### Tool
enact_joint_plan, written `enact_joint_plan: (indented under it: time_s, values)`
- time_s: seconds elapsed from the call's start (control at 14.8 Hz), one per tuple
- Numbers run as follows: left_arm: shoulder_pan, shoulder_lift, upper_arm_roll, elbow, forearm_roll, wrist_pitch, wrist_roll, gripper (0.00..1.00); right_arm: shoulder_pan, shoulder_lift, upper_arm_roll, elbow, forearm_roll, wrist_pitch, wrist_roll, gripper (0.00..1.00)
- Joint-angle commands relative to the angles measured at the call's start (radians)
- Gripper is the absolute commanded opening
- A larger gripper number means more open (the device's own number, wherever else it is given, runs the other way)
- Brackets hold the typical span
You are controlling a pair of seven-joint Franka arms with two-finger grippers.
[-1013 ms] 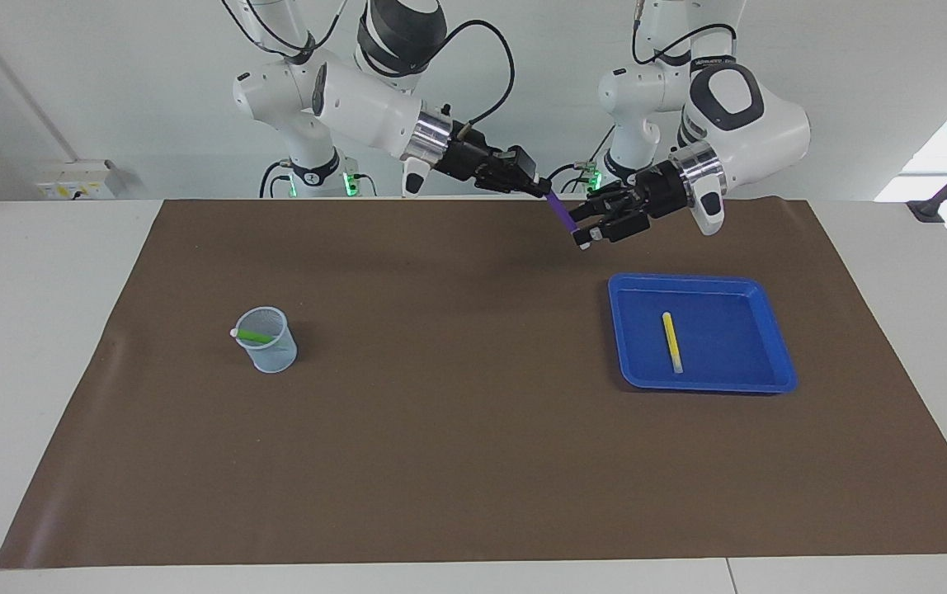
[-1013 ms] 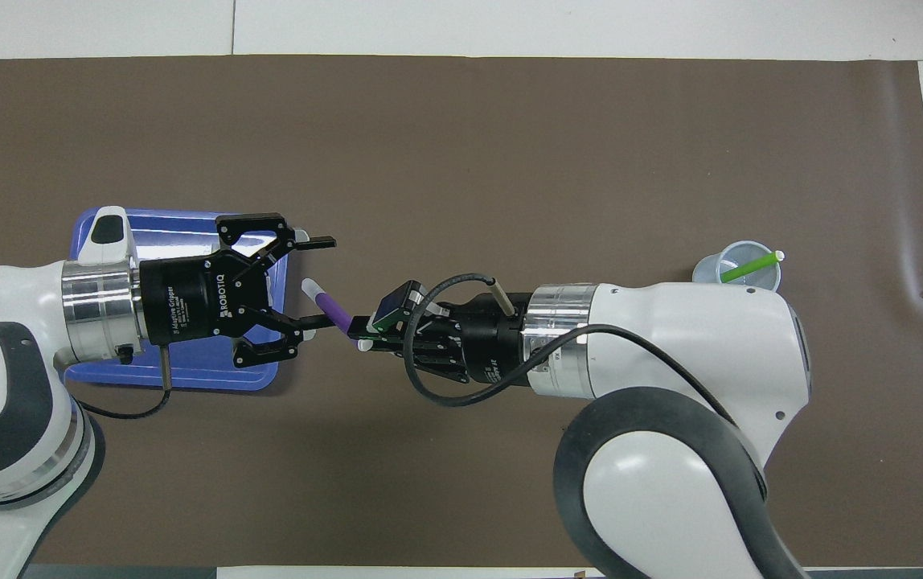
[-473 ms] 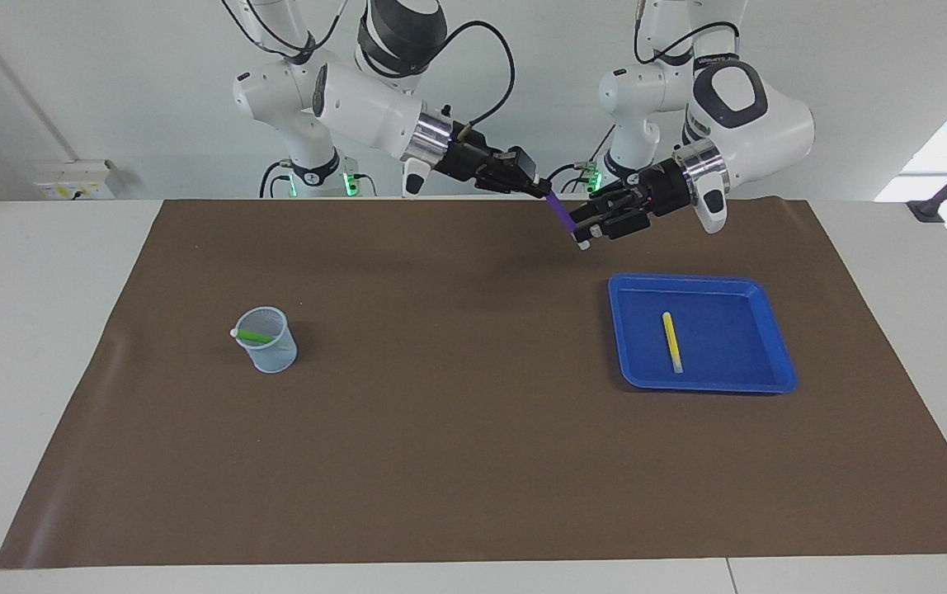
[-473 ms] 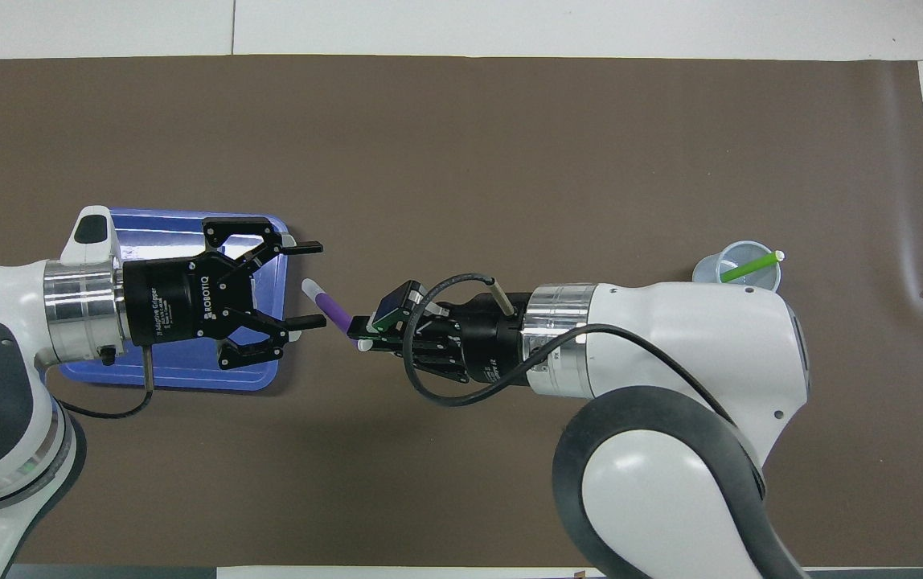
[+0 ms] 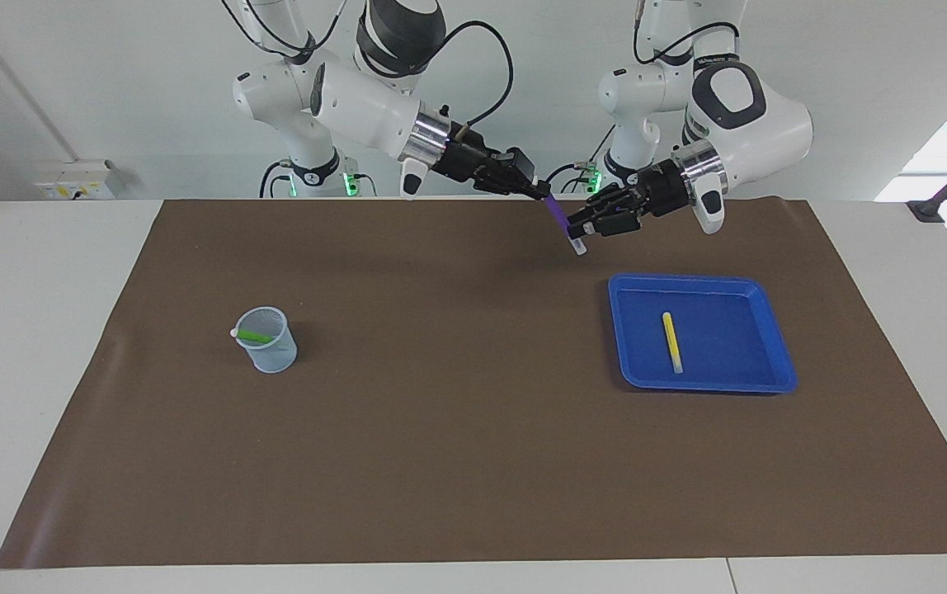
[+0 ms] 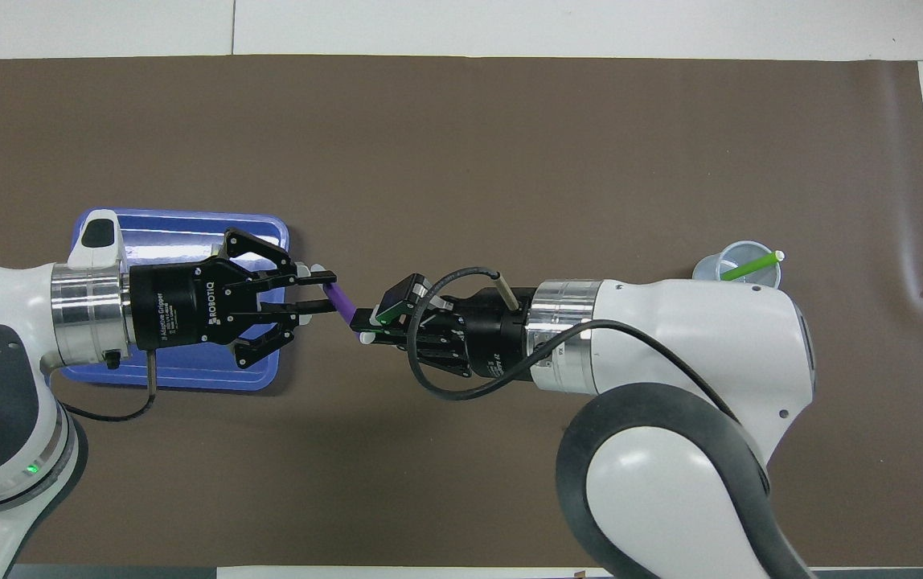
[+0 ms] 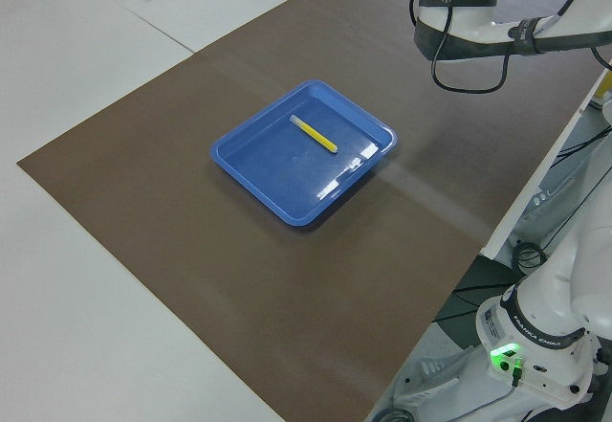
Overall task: Right arm passes pens to left for tray arrangement
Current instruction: 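Close the left gripper on the purple pen held by the right gripper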
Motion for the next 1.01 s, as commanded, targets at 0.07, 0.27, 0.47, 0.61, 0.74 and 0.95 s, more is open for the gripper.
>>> enact_joint_plan:
  time_s: [0.07,0.27,0.47,0.61,0.74,0.95]
  values:
    - [0.005,-0.032,0.001,-0.027,-0.002,-0.003,0.007,0.0,0.001,0.006,0.011,0.009,0.011,-0.005,0.009,0.0]
    - [0.008,-0.03,0.001,-0.028,-0.002,-0.003,0.004,0.0,0.001,0.006,0.011,0.009,0.011,-0.007,0.009,0.0]
    - [0.011,-0.03,0.001,-0.027,-0.002,-0.001,0.002,0.0,0.001,0.006,0.011,0.009,0.01,-0.005,0.009,0.0]
    - [0.011,-0.03,0.001,-0.027,-0.002,0.0,0.002,0.0,0.001,0.006,0.011,0.009,0.01,-0.005,0.009,0.0]
    - [0.012,-0.03,0.001,-0.027,-0.002,0.0,0.001,0.0,0.001,0.007,0.011,0.009,0.008,-0.005,0.022,0.0]
    - [0.012,-0.03,0.001,-0.027,-0.002,0.0,-0.001,0.0,0.002,0.007,0.011,0.012,0.001,-0.002,0.036,0.75]
